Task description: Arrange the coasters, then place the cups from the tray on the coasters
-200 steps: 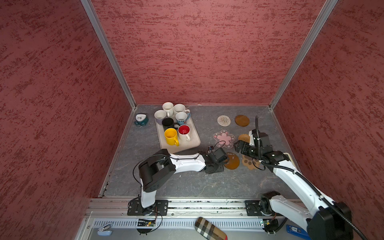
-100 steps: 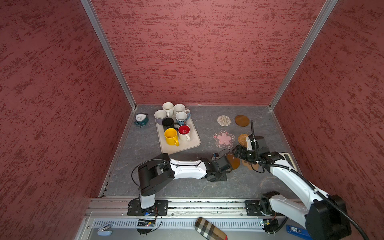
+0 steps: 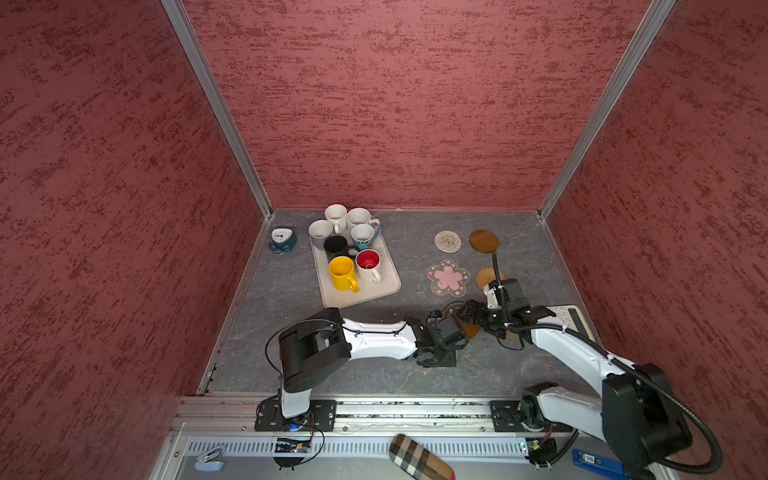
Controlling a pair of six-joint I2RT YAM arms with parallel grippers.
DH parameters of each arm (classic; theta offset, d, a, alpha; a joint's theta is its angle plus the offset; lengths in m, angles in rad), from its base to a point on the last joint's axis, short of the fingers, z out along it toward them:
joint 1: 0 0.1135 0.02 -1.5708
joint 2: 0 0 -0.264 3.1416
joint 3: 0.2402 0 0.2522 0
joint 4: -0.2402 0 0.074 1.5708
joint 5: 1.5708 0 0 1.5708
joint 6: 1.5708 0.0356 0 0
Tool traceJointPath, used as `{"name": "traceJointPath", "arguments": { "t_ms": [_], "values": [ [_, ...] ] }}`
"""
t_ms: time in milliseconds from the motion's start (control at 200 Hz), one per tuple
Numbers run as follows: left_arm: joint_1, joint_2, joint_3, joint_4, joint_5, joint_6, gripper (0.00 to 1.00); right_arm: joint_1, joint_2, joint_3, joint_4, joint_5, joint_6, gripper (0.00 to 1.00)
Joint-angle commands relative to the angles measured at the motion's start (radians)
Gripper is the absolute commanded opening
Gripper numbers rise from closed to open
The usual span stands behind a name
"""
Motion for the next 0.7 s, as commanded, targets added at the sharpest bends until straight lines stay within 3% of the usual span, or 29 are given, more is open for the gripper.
{"name": "traceJointPath", "arguments": {
  "t_ms": [0,361,696],
  "values": [
    [-0.007,0.032,-0.016,-0.038,0.025,0.011,0.51,-0.001,0.022,-0.01,0.078,-0.049,0.017,0.99],
    [-0.01,0.042,0.002,-0.056,0.021,0.015,0.51,0.0,0.107,0.018,0.144,-0.098,0.018,0.99],
    [-0.01,0.044,0.003,-0.045,0.026,0.015,0.51,-0.003,0.004,0.05,-0.051,0.146,-0.051,0.99]
  ]
}}
